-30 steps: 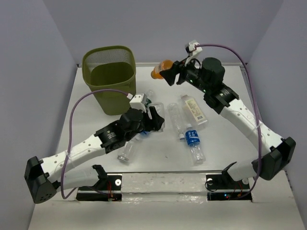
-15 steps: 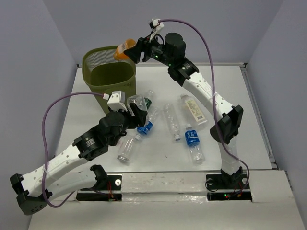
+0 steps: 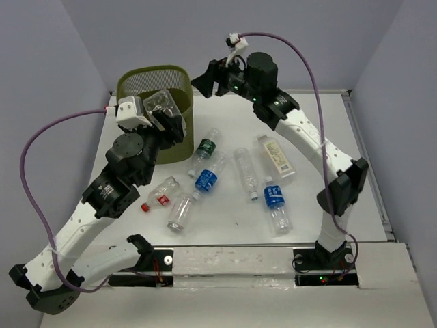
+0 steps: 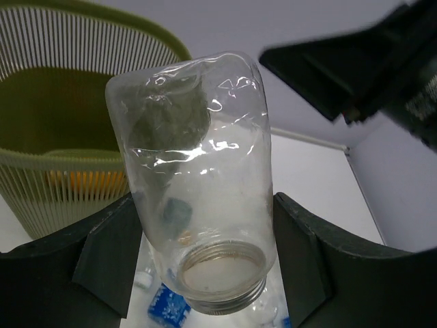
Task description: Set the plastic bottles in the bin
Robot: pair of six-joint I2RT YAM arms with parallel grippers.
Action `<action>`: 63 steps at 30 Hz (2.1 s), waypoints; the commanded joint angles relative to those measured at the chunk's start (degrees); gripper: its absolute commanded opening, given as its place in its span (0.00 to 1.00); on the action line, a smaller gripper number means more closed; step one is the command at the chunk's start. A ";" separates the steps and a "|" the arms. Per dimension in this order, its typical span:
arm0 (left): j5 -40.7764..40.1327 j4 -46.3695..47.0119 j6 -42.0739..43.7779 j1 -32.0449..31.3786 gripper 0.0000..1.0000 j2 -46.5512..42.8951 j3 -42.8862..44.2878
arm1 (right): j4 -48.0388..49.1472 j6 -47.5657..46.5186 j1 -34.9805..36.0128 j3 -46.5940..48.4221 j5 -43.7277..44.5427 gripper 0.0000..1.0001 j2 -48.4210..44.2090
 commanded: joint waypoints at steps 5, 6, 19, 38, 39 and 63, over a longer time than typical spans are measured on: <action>8.49 6.38 6.44 12.96 0.53 13.21 14.93 | 10.84 -0.68 -1.90 -35.25 8.72 0.64 -24.04; 9.62 6.56 6.18 16.27 0.54 14.71 15.99 | 11.10 -0.59 -1.90 -38.42 8.45 0.65 -25.70; 15.95 3.39 4.86 30.10 0.99 31.43 25.24 | -0.48 0.20 -1.90 -62.71 22.59 0.88 -39.35; 27.47 0.66 -0.32 5.14 0.99 4.97 -19.91 | -3.57 0.64 -1.90 -61.57 25.68 0.85 -20.45; 28.26 2.15 -1.55 4.36 0.99 4.88 -21.86 | -3.57 0.99 -1.90 -59.91 25.50 0.84 -18.53; 29.77 0.41 2.39 0.92 0.99 -2.50 -15.65 | -7.17 1.70 -1.90 -49.52 27.43 0.38 -11.91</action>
